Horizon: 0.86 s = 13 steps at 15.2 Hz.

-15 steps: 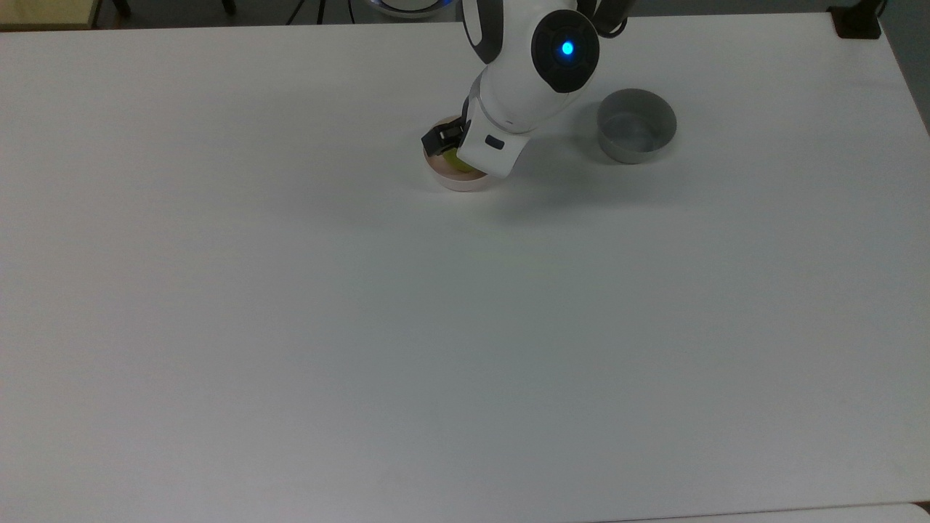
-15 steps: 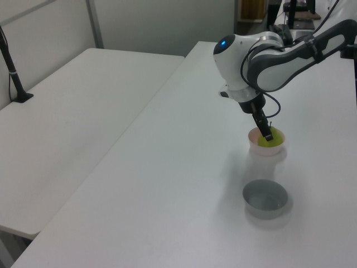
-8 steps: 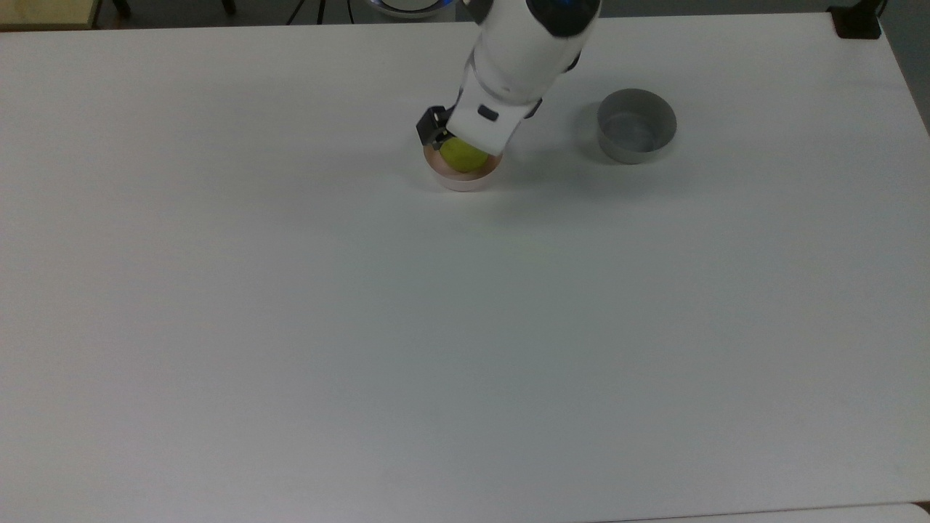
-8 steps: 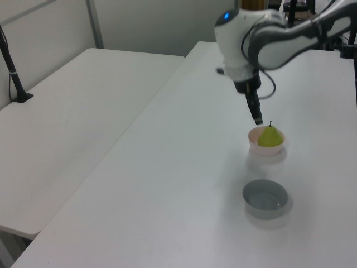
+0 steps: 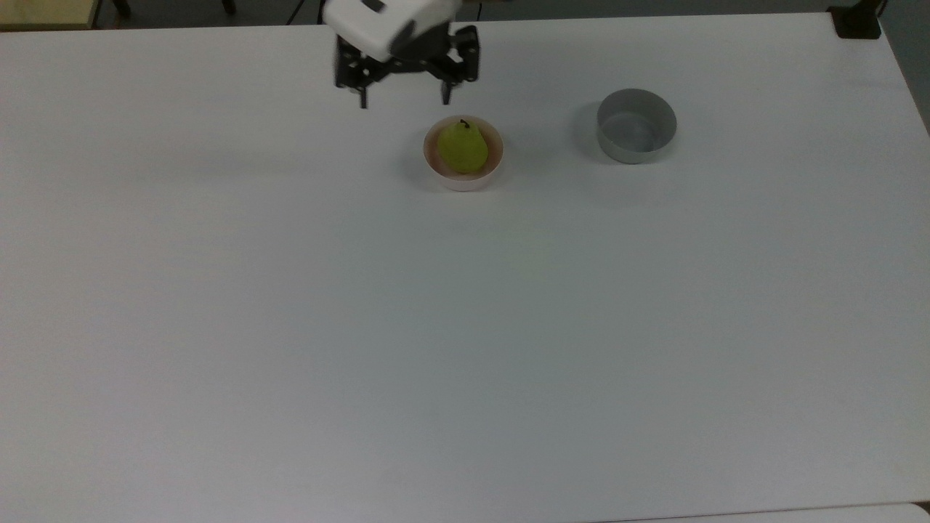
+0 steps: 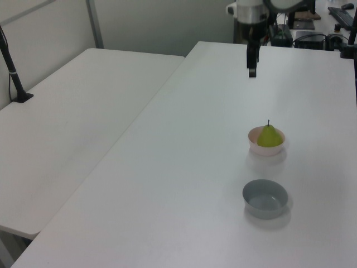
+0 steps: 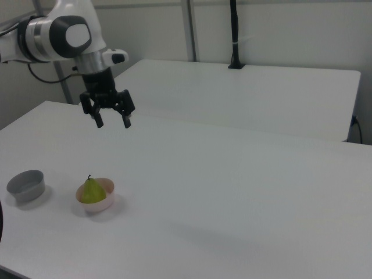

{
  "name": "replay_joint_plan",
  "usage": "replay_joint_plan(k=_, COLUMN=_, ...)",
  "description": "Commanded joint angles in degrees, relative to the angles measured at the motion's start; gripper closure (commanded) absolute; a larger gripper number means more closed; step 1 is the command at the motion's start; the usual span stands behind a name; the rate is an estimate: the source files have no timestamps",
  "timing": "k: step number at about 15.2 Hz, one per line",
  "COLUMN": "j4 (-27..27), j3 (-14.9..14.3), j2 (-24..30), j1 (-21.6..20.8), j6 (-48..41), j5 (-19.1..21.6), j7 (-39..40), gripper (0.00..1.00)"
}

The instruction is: Place the pear in the bowl

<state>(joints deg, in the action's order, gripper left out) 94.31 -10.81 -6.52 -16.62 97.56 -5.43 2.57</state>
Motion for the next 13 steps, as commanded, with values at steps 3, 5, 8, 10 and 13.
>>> replay_joint_plan(k=3, j4=0.3, j3=4.9, j2=3.4, j1=12.7, j6=-1.0, j5=-0.6, j7=-1.7, gripper=0.0)
replay_joint_plan(k=5, j4=-0.3, j3=5.0, j2=3.4, j1=14.5, j6=-2.2, j5=-0.6, j7=-0.9, gripper=0.0)
replay_joint_plan(k=8, j4=-0.5, j3=5.0, j2=3.4, j1=15.8, j6=-2.1, j5=-0.3, j7=-0.5, gripper=0.0)
replay_joint_plan(k=10, j4=-0.9, j3=4.7, j2=3.3, j1=15.7, j6=-2.1, j5=-0.1, j7=-0.9, gripper=0.0)
replay_joint_plan(k=13, j4=-2.1, j3=4.6, j2=2.4, j1=15.7, j6=-2.1, j5=0.2, j7=-1.2, gripper=0.0)
